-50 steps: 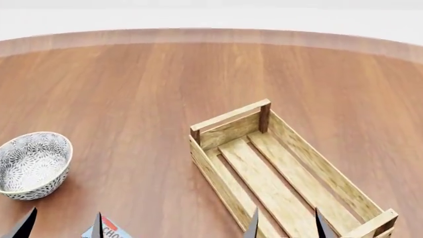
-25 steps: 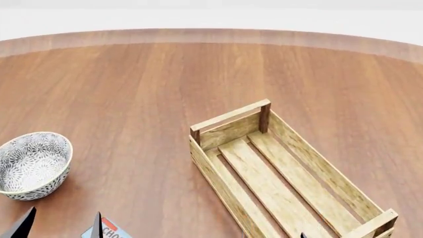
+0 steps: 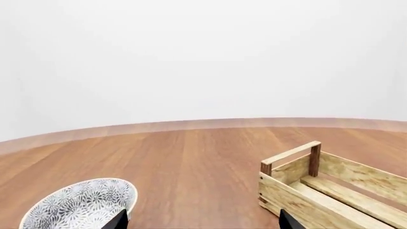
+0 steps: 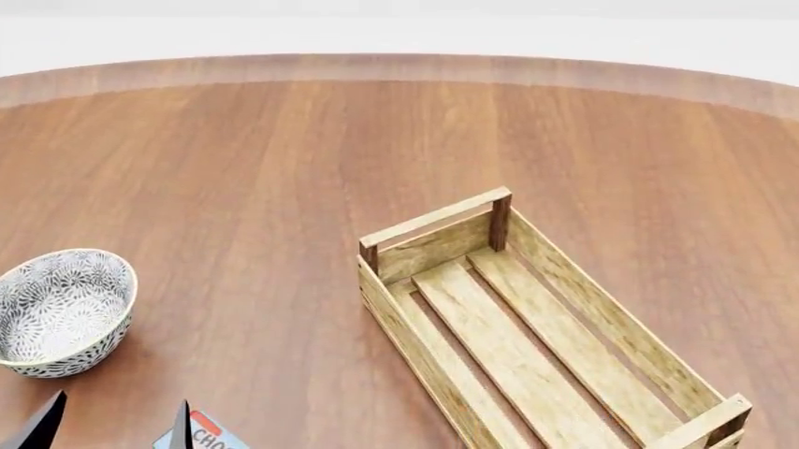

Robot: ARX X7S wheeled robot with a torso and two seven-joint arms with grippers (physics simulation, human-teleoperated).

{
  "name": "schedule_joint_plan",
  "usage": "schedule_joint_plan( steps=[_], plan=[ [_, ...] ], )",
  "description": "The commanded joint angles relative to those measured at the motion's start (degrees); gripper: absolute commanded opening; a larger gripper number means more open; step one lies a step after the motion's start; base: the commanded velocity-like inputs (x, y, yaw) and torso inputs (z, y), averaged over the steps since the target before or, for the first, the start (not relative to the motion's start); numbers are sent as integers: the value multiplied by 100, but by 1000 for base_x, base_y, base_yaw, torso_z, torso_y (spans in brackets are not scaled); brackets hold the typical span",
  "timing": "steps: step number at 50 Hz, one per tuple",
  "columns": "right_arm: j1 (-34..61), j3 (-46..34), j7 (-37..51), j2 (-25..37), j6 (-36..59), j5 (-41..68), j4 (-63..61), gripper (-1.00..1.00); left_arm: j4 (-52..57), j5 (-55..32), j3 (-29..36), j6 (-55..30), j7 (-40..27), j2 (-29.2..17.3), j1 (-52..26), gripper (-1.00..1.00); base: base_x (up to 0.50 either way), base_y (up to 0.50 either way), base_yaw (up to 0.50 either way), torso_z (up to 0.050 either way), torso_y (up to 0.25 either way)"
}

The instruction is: Pick up the chocolate pudding and put it in the tray.

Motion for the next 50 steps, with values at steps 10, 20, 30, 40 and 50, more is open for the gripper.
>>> schedule_joint_plan(
  steps=[10,20,30,40,50],
  plan=[
    [-687,-319,-348,189,-757,-145,303,100,-23,-19,82,23,-96,-64,-9,100,0,0,0,0,0],
    [-786,-544,-564,275,-893,-148,389,100,-27,-34,118,47,-136,-93,0,100,0,0,0,0,0],
    [-611,-829,-693,238,-797,-285,555,100,-1,-48,166,31,-178,-118,-5,100,0,0,0,0,0],
    [-163,-1006,-715,60,-675,-421,950,100,-67,-84,201,64,-218,-149,-37,100,0,0,0,0,0],
    [219,-1184,-722,-75,-373,-518,1065,100,-71,-118,241,60,-266,-193,-48,100,0,0,0,0,0]
  ],
)
